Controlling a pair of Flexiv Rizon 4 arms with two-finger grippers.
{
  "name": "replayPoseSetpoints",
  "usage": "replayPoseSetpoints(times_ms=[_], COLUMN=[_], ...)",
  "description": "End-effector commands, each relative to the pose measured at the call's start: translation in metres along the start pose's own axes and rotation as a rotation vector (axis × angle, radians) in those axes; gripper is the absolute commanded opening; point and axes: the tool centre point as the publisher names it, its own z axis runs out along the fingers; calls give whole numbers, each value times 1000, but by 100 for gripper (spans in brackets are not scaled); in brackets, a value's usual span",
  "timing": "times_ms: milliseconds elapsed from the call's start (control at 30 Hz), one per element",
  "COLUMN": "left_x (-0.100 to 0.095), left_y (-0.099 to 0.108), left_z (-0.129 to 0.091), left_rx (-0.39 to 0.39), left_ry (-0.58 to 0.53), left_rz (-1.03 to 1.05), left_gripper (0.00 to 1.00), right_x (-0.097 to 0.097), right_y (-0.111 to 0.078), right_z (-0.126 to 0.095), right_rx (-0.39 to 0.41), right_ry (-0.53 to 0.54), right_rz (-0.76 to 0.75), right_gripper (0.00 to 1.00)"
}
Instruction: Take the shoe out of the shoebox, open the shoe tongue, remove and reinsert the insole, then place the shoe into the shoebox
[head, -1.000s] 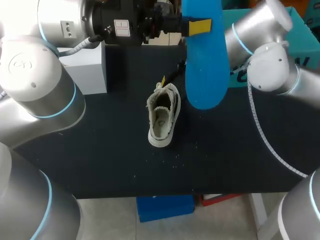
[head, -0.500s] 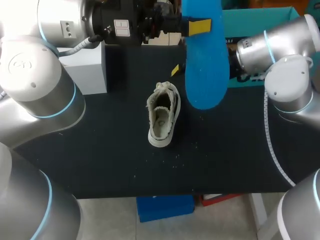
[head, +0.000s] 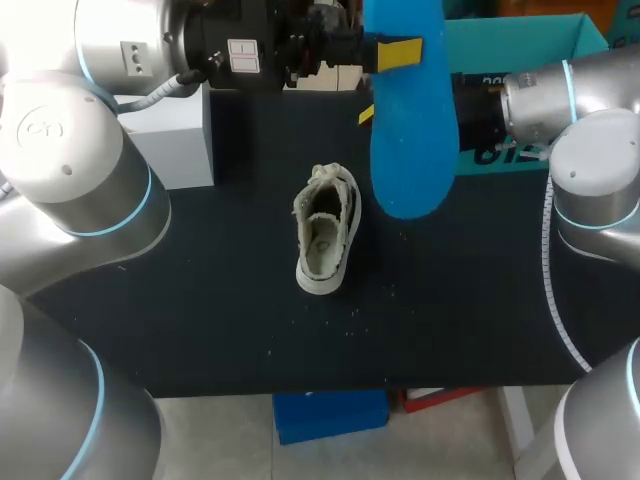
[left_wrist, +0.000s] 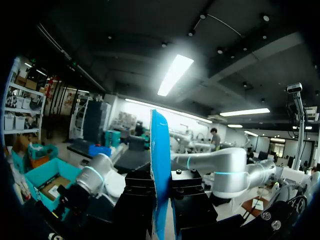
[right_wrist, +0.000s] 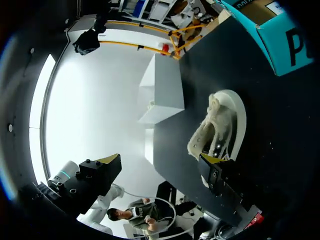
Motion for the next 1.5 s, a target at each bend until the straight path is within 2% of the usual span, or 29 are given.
replayPoseSetpoints(times_ms=[33,333,567,667,767,900,933,1033,1500], left_x=[0,0,0,0,-2,-6,-8,-15,-15], left_y=[0,0,0,0,7,30,38,58,58], left_z=[1,1,1,1,-1,-8,-9,-12,-12], left_rx=[-2,-2,-2,12,51,42,24,44,44], left_ry=[-2,-2,-2,0,-21,-85,-90,-100,-100], left_rz=[0,0,0,17,178,263,259,203,203], left_gripper=[0,0,0,0,0,0,0,0,0], right_x=[-3,5,13,13,13,13,13,13,13], right_y=[-5,-7,-8,-8,-8,-8,-8,-8,-8], right_z=[-6,-10,-12,-12,-12,-12,-12,-12,-12], right_rx=[3,11,5,5,5,5,5,5,5], right_ry=[64,219,298,298,298,298,298,298,298], right_rz=[11,40,2,2,2,2,2,2,2], right_gripper=[100,100,100,100,100,100,100,100,100])
